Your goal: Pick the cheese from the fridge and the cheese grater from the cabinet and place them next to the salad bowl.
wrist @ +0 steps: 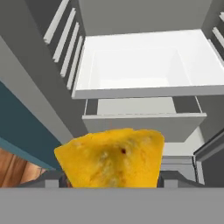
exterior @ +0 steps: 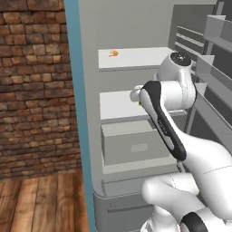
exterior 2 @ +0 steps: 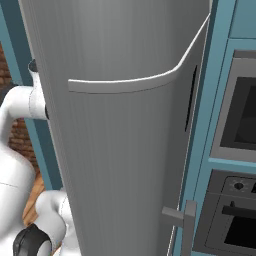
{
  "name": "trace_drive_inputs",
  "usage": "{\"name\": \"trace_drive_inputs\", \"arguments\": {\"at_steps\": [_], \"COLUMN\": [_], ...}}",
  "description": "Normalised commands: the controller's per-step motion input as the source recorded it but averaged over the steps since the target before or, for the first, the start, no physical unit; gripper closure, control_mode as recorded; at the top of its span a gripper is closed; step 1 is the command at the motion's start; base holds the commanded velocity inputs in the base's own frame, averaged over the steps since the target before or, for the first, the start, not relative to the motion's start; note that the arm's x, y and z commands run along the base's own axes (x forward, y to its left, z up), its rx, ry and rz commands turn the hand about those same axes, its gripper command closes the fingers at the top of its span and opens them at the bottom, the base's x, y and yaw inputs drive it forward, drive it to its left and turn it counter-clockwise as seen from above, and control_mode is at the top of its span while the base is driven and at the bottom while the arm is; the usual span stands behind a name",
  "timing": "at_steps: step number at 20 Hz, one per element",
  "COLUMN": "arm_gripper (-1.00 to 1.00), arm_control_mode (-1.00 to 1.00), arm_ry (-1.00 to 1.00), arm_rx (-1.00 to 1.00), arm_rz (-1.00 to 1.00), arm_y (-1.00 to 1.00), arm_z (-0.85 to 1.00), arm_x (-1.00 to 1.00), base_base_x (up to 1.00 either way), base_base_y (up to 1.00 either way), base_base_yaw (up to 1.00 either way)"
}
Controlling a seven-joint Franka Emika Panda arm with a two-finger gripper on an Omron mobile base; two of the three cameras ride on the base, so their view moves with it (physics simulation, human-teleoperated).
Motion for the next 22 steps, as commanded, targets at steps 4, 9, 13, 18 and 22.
{"name": "trace_drive_inputs", "arguments": {"at_steps": [4, 9, 13, 18, 22], "arm_gripper": [1.0, 1.0, 1.0, 1.0, 1.0], "arm_control_mode": [-1.0, -1.0, -1.0, 1.0, 1.0], "arm_ry": [0.04, 0.12, 0.0, 0.0, 0.0], "arm_rx": [0.0, 0.0, 0.0, 0.0, 0.0], "arm_rz": [-0.02, -0.02, 0.0, 0.0, 0.0], "arm_y": [0.03, 0.11, 0.01, 0.0, 0.0], "arm_z": [-0.35, -0.36, 0.0, 0.0, 0.0], "arm_x": [-0.4, -0.24, 0.0, 0.0, 0.0], "base_base_x": [0.0, 0.0, 0.0, 0.0, -0.15], "base_base_y": [0.0, 0.0, 0.0, 0.0, 0.0], "base_base_yaw": [0.0, 0.0, 0.0, 0.0, 0.0]}}
